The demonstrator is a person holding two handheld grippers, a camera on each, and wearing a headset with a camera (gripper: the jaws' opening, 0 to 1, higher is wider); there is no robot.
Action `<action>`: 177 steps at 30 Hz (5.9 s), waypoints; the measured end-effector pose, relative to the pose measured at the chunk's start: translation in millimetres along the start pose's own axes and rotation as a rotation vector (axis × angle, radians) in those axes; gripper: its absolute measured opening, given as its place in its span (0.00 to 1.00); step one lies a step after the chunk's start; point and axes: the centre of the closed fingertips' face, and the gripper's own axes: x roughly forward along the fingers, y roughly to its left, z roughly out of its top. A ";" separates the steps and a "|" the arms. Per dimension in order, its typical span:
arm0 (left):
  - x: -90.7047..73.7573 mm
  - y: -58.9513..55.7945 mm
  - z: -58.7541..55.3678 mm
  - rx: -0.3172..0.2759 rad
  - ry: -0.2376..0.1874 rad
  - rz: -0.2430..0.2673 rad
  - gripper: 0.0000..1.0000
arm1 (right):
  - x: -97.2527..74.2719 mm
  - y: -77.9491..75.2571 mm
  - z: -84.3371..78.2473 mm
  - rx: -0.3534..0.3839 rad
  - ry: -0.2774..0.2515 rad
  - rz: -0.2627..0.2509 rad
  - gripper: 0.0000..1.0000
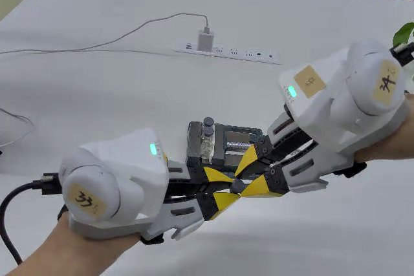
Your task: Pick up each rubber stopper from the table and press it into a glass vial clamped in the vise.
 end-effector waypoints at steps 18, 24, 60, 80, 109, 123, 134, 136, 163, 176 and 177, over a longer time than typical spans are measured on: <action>1.8 -2.1 -6.7 0.010 0.027 -0.009 0.05 | 5.6 2.1 -4.1 0.069 0.018 0.027 0.06; -2.4 3.9 -12.0 -0.013 0.031 0.025 0.15 | 8.8 -2.1 -10.8 0.074 0.034 0.024 0.06; -41.3 53.2 -58.7 -0.156 0.129 0.315 0.99 | 18.3 -60.7 -30.6 0.017 0.167 0.019 0.05; -43.4 56.8 -63.7 -0.174 0.135 0.322 0.99 | 29.7 -91.9 -25.5 -0.231 0.306 0.093 0.05; -41.9 56.9 -64.8 -0.179 0.142 0.308 0.99 | 53.2 -112.2 -26.4 -0.474 0.376 0.189 0.05; -42.2 56.5 -68.4 -0.191 0.147 0.306 0.99 | 56.9 -112.5 -30.4 -0.448 0.384 0.193 0.05; -41.8 56.7 -68.3 -0.195 0.144 0.306 0.98 | 57.7 -112.0 -29.5 -0.421 0.407 0.193 0.04; -41.6 56.5 -68.6 -0.194 0.145 0.305 0.98 | 58.2 -111.7 -28.9 -0.409 0.416 0.193 0.04; -37.3 57.0 -66.5 -0.196 0.135 0.300 0.99 | 59.2 -108.0 -25.7 -0.113 0.455 0.108 0.03; -36.8 56.1 -66.3 -0.193 0.138 0.295 0.98 | 59.1 -110.1 -26.4 -0.134 0.443 0.093 0.05; -36.9 56.2 -66.1 -0.193 0.137 0.294 0.98 | 59.1 -110.5 -26.2 -0.139 0.442 0.096 0.05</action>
